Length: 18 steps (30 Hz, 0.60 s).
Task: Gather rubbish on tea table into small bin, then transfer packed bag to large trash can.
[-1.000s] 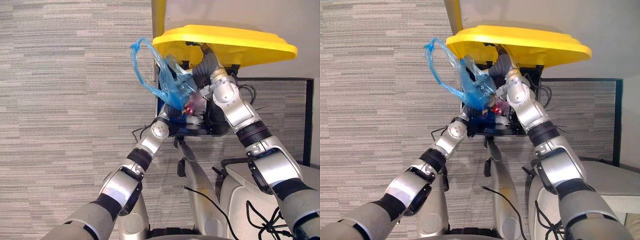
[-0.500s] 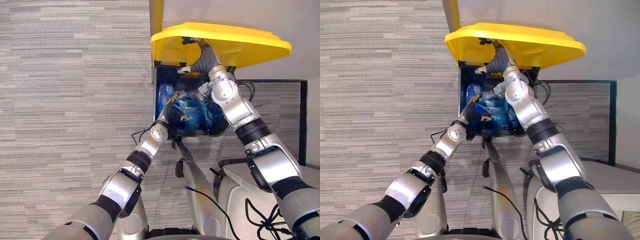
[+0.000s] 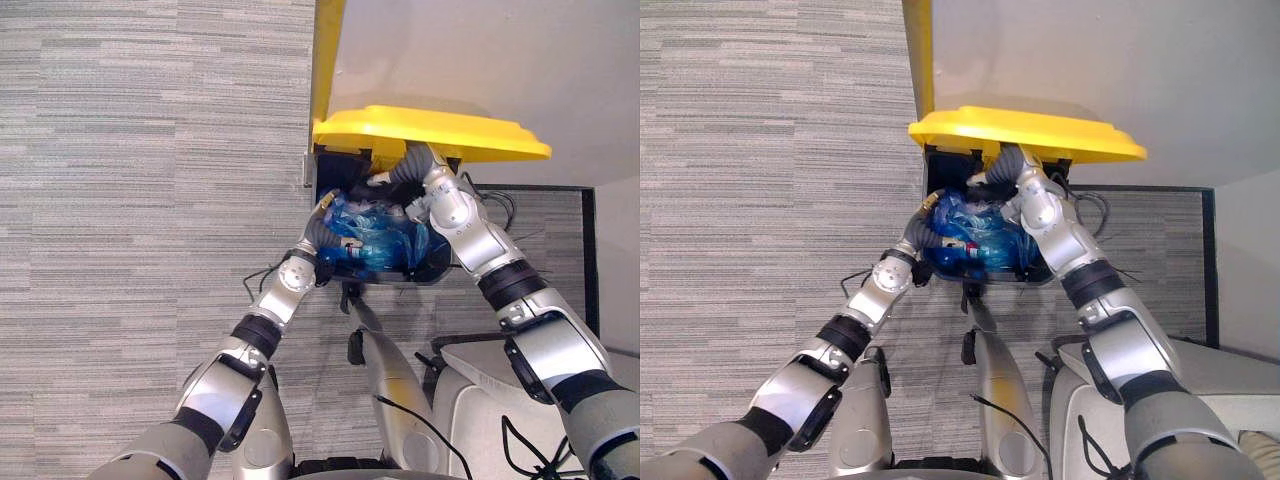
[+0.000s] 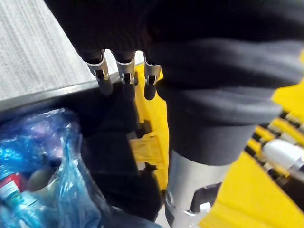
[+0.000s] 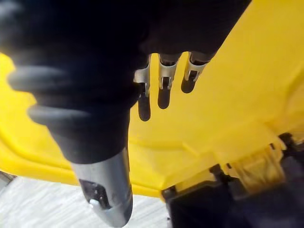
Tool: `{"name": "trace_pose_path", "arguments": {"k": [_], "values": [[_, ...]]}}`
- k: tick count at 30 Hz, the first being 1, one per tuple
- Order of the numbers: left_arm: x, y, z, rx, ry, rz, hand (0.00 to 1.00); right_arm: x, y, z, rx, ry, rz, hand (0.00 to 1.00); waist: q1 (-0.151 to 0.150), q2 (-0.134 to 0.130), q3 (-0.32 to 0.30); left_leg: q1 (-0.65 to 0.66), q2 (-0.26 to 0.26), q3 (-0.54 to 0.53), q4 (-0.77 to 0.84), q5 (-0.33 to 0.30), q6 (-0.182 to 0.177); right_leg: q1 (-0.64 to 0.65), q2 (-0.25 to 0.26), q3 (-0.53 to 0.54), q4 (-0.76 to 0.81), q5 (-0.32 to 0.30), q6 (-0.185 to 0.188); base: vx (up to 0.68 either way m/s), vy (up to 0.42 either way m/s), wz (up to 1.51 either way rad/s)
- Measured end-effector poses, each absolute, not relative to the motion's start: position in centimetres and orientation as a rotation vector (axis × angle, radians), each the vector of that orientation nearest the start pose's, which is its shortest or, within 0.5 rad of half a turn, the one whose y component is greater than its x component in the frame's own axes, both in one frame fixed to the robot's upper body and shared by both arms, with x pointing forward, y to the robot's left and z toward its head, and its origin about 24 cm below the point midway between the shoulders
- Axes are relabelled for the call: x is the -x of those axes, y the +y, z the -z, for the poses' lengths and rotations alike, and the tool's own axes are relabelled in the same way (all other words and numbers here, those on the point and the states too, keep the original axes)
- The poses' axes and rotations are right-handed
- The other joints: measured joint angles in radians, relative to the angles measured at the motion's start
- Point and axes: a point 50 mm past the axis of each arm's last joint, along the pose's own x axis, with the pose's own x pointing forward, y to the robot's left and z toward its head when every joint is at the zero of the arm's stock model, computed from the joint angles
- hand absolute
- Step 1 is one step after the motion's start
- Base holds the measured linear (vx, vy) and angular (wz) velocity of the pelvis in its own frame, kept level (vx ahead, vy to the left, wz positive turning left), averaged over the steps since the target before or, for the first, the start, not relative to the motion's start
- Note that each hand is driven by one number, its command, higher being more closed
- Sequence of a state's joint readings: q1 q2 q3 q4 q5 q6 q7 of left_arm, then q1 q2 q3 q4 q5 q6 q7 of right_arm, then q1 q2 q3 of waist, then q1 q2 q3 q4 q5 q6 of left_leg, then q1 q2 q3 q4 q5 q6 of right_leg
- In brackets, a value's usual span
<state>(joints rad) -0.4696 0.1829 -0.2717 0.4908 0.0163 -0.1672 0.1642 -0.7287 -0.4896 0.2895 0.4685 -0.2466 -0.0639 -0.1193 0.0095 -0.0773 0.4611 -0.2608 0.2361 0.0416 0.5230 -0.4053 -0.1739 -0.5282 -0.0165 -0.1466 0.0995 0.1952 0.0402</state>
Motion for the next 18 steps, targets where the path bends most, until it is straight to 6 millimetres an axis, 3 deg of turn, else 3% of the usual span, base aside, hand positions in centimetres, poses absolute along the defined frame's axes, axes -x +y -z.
{"name": "trace_pose_path", "arguments": {"k": [4,6,9,13,18], "values": [[-29.9,15.5,-2.3,-0.241,0.017,0.066,0.0,-35.3,-20.0,-12.7,0.796,-0.209,-0.007,0.0,0.005,0.001,-0.06,0.026,-0.018,-0.004,-0.029,0.01,0.016,0.021,-0.02,-0.007,-0.001,-0.007,-0.007,0.04,0.021,0.13],[-27.0,17.9,0.7,-0.23,0.135,0.02,0.0,-34.1,-21.1,-10.3,0.776,-0.128,-0.009,0.0,0.007,0.009,-0.085,0.068,-0.028,-0.007,-0.056,0.018,0.024,0.058,-0.028,-0.008,-0.012,-0.011,-0.002,0.06,0.013,0.12],[-24.1,20.0,3.1,-0.239,0.249,-0.008,0.0,-32.7,-22.0,-7.8,0.737,-0.049,0.009,0.0,0.011,0.014,-0.118,0.087,-0.037,-0.01,-0.068,0.021,0.03,0.08,-0.039,-0.013,-0.017,-0.014,0.003,0.03,0.007,0.11],[-21.5,21.7,6.0,-0.235,0.398,-0.045,0.0,-31.6,-21.0,-5.5,0.667,0.01,-0.019,0.0,0.012,0.016,-0.127,0.133,-0.042,-0.013,-0.069,0.023,0.033,0.128,-0.045,-0.015,-0.017,-0.017,0.006,0.0,-0.005,0.05],[-19.2,23.1,8.2,-0.274,0.526,-0.062,0.0,-29.6,-19.4,-2.1,0.585,0.103,-0.062,0.0,0.018,0.015,-0.144,0.169,-0.044,-0.015,-0.051,0.017,0.039,0.172,-0.051,-0.017,-0.017,-0.026,0.02,-0.05,-0.012,0.04]]}}
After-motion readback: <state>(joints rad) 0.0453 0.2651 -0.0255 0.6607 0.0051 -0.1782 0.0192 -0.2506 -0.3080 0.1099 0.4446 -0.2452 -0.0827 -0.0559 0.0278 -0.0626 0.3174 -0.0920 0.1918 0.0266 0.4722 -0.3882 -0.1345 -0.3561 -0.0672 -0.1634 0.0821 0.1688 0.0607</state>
